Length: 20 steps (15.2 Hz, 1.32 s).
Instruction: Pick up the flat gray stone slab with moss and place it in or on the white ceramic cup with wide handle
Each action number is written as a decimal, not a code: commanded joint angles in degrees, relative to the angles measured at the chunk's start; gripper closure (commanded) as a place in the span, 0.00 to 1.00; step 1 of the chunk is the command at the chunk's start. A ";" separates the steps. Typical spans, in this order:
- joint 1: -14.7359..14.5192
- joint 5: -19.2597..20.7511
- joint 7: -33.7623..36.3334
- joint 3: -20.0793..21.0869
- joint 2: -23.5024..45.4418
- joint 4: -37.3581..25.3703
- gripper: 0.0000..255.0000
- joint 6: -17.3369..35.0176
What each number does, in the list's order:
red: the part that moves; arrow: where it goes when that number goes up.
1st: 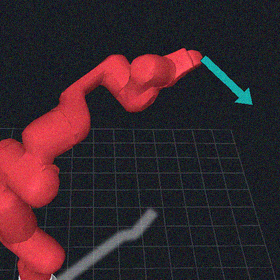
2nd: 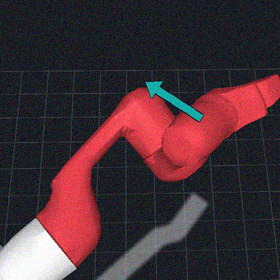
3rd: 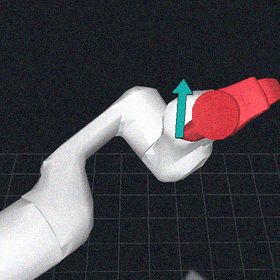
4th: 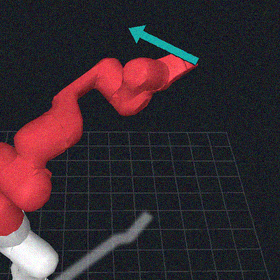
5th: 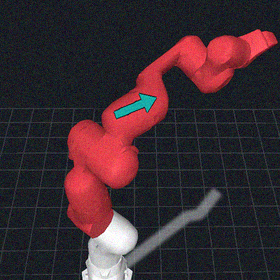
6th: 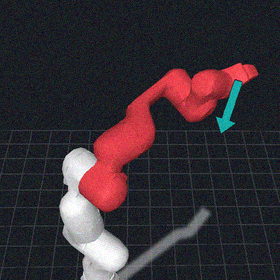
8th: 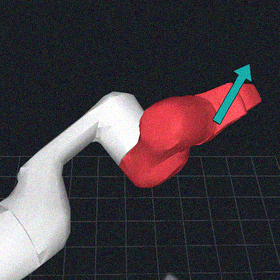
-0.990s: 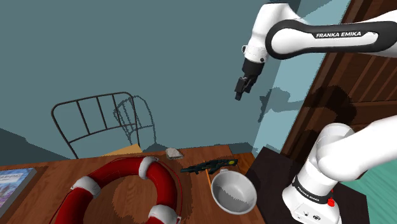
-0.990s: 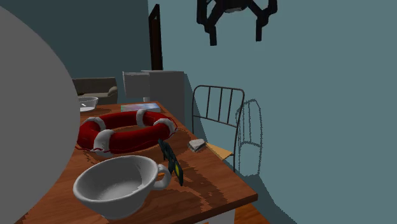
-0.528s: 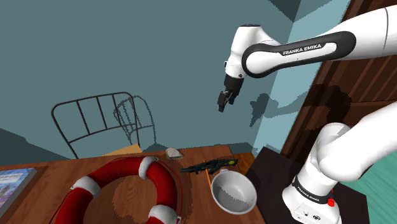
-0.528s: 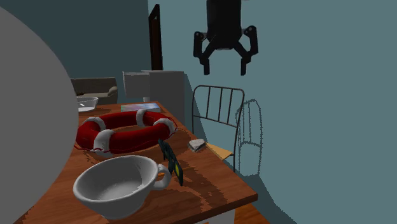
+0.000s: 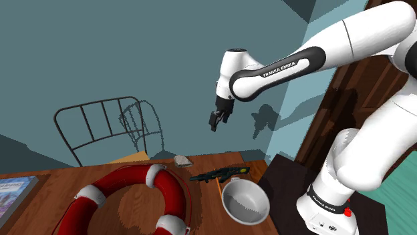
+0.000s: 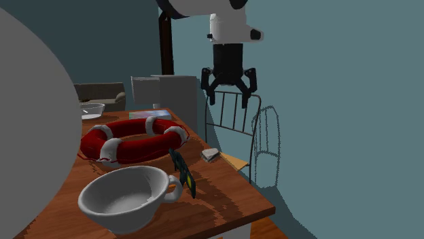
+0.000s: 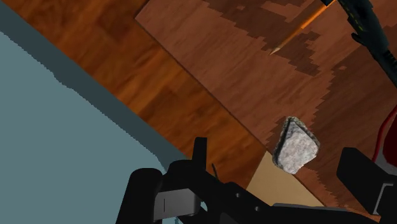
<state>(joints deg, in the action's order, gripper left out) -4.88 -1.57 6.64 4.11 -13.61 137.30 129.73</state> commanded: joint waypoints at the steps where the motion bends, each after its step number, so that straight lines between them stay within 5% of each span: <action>1: -0.50 -0.31 0.78 0.69 4.20 -1.57 0.00 2.55; 20: -5.58 0.82 6.44 3.53 41.38 -24.66 0.00 15.72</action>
<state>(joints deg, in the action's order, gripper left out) -10.26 -0.87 12.89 7.68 26.71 113.53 145.23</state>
